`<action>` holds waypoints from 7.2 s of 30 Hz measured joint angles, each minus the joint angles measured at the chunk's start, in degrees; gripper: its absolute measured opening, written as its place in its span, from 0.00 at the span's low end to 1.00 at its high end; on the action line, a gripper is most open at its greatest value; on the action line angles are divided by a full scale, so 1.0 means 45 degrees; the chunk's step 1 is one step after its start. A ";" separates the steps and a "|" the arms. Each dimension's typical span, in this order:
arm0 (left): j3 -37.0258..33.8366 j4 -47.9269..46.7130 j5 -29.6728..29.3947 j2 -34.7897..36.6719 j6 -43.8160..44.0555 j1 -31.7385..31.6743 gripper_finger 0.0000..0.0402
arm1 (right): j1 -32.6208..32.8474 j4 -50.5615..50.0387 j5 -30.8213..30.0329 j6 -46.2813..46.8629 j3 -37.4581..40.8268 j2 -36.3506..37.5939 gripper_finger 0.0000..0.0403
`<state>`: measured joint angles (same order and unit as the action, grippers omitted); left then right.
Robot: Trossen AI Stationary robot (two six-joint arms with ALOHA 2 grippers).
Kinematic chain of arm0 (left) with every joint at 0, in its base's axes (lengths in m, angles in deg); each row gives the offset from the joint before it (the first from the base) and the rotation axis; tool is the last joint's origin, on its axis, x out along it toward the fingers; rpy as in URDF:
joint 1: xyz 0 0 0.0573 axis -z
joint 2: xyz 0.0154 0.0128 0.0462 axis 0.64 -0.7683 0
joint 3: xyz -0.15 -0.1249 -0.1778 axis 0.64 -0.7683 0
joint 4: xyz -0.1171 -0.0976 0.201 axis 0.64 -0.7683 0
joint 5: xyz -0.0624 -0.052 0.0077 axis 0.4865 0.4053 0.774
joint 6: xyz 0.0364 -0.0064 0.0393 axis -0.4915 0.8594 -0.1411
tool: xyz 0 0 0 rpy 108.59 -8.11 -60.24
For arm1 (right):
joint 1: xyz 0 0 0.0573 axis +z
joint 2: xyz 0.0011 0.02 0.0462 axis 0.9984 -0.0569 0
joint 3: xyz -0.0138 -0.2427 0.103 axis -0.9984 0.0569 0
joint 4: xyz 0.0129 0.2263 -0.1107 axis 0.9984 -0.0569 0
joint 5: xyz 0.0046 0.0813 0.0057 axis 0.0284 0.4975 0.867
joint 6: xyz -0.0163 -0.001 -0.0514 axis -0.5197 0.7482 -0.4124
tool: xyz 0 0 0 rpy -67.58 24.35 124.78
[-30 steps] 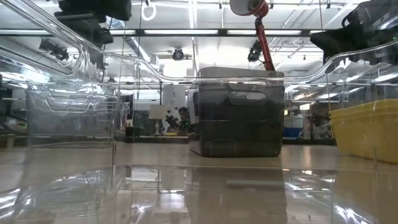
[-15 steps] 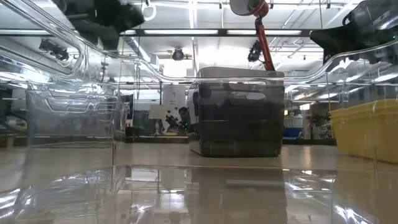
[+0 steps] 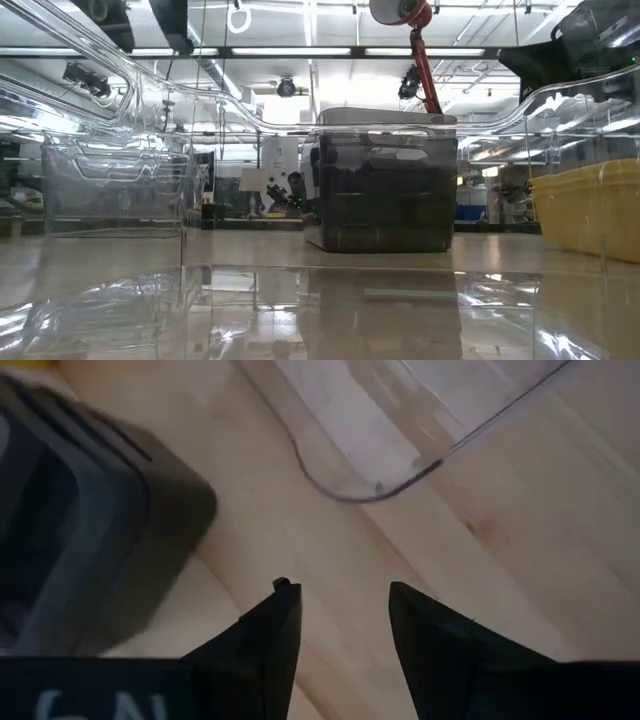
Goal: Stack baskets by color
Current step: Stack the bottom transparent bin on the top transparent bin
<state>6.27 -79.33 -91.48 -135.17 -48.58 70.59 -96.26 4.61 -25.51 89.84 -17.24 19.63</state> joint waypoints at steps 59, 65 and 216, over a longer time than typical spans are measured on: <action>-0.0011 0.2810 0.3865 -0.3504 -1.2586 0.0294 0.38 | -0.0005 0.0005 0.0000 0.0000 0.0000 -0.0010 0.04; -0.0024 0.2380 0.3980 -0.3817 -1.3069 0.0265 0.26 | -0.0004 0.0100 -0.0004 -0.0001 0.0000 -0.0005 0.04; -0.1389 -0.8137 0.1086 0.5173 0.7923 -0.6248 0.01 | -0.0005 0.0087 0.0002 -0.0001 0.0000 -0.0007 0.04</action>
<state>0.02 -115.95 -86.60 -111.89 -12.93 42.47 -96.28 5.01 -25.50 89.84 -17.24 19.60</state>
